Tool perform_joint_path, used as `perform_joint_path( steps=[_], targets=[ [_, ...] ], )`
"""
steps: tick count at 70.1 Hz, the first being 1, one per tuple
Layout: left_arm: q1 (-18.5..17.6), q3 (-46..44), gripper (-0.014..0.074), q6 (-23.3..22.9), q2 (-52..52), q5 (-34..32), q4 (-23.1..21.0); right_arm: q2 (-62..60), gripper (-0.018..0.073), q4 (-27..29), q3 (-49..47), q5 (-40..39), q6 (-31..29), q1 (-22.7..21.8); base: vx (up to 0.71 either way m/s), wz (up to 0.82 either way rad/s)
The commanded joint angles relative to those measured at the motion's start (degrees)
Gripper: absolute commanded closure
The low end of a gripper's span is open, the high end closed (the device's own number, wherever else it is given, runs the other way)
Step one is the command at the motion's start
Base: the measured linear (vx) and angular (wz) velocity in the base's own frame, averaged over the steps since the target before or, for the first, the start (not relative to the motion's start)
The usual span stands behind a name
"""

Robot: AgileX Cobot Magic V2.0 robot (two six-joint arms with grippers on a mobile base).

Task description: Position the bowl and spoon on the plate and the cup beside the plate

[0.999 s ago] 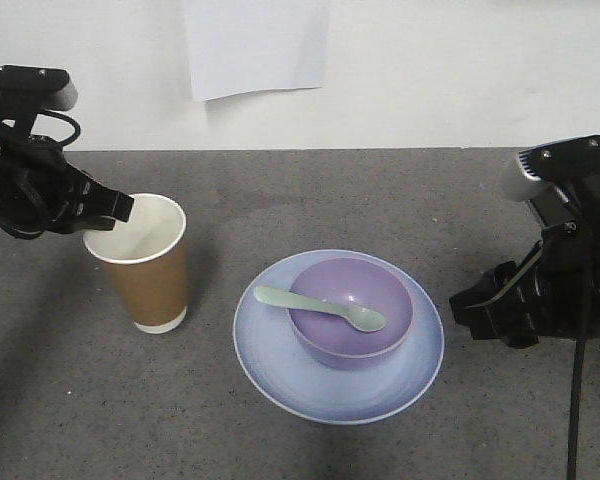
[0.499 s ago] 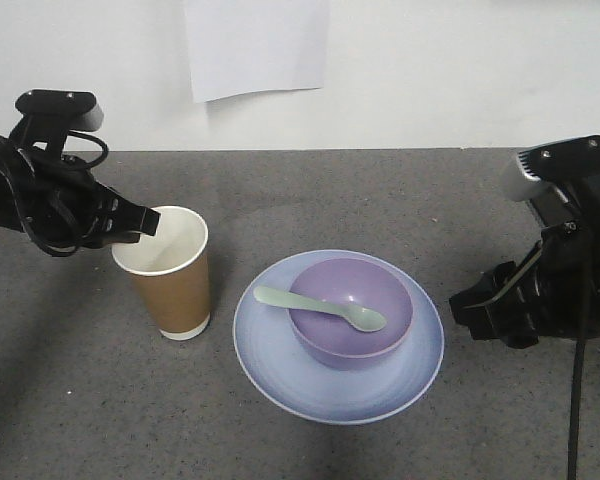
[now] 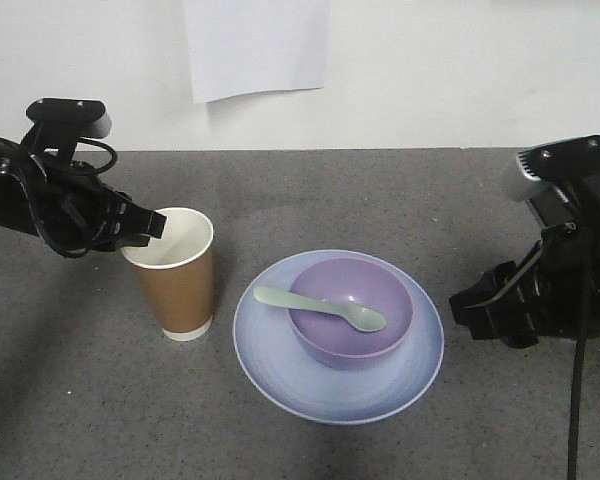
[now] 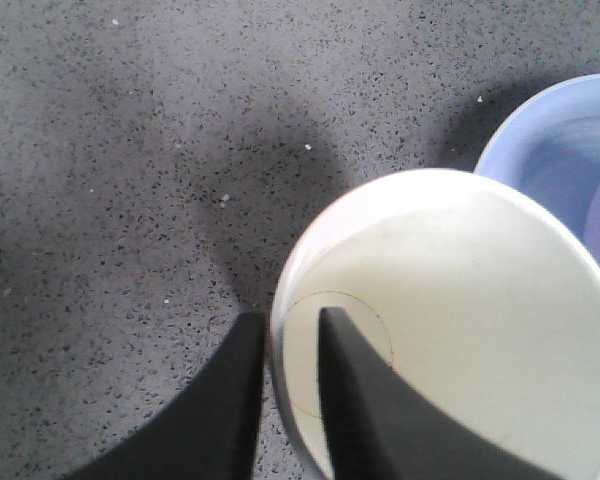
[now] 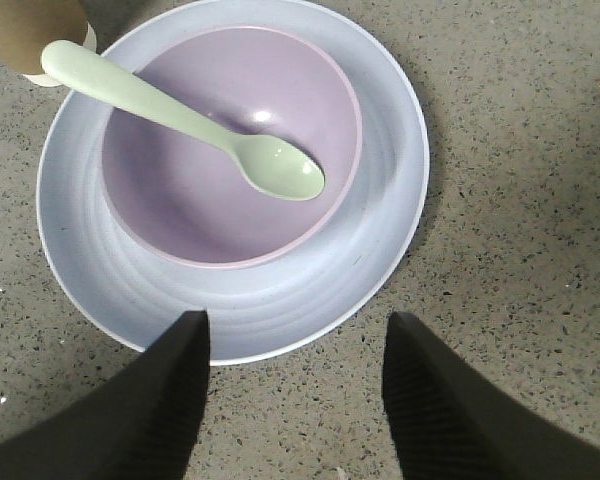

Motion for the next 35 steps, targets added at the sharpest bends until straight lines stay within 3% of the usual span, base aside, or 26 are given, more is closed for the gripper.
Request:
perform_joint_path(
  steps=[1,11,22,29,35],
  targets=[
    [-0.3,-1.6,0.0265,0.0,-1.9,-2.6,-1.4,-1.0,0.0169,0.7,-1.3,-2.6,-0.1,-0.1,0.0,0.0],
    [-0.3,-1.6,0.0142,0.1,-3.8,-2.4,-1.2,-1.0,0.0169,0.7,-1.3,-2.7,-0.1,-0.1,0.0,0.0],
    [-0.3,-1.6,0.0126,3.6,-9.0,-0.4,-0.9,-1.0,0.0169,-0.4,-1.3,-2.8,-0.1,-0.1,0.0,0.0],
    [-0.3,-1.6,0.0127,3.5,-13.2,1.4,2.8,-1.2,0.0169,-3.0,-1.3,-2.6,0.3,-0.1,0.0,0.0],
    [-0.1,-1.6,0.0139,0.0,-17.5,3.6,7.8,-2.0,0.0175,-6.4,-1.3,-2.6,3.2,-0.1,0.0,0.0]
  ],
)
